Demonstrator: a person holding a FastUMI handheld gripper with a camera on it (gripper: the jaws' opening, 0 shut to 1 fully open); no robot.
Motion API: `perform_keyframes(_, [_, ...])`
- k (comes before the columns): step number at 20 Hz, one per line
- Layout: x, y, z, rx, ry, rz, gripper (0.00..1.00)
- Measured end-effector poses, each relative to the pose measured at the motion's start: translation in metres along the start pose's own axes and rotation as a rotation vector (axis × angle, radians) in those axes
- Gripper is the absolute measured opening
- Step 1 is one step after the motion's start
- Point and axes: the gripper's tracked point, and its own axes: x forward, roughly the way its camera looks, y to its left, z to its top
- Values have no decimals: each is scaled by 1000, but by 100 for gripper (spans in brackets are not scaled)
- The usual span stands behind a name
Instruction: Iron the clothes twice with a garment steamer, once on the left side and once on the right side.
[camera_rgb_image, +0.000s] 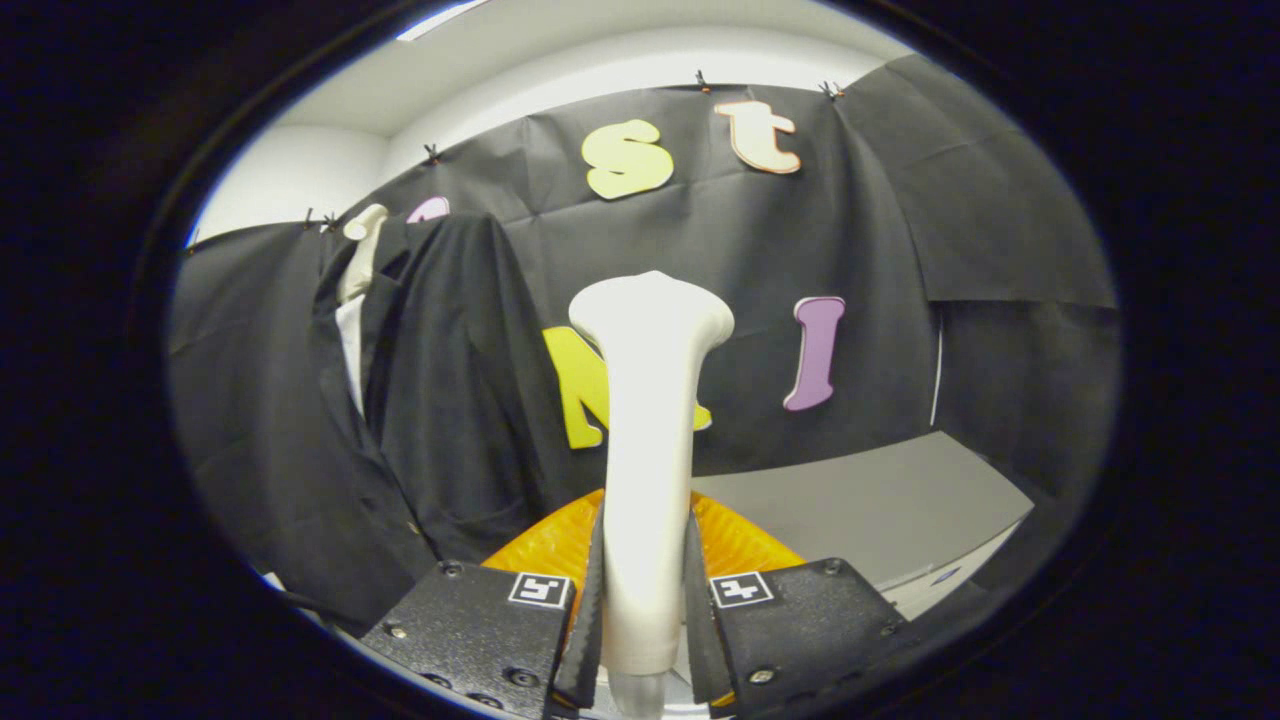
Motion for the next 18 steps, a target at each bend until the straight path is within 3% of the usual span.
perform_keyframes(10, [-3, 163, 68, -53, -168, 175, 38])
perform_keyframes(18, [15, 222, 82, -59, -166, 233, 38])
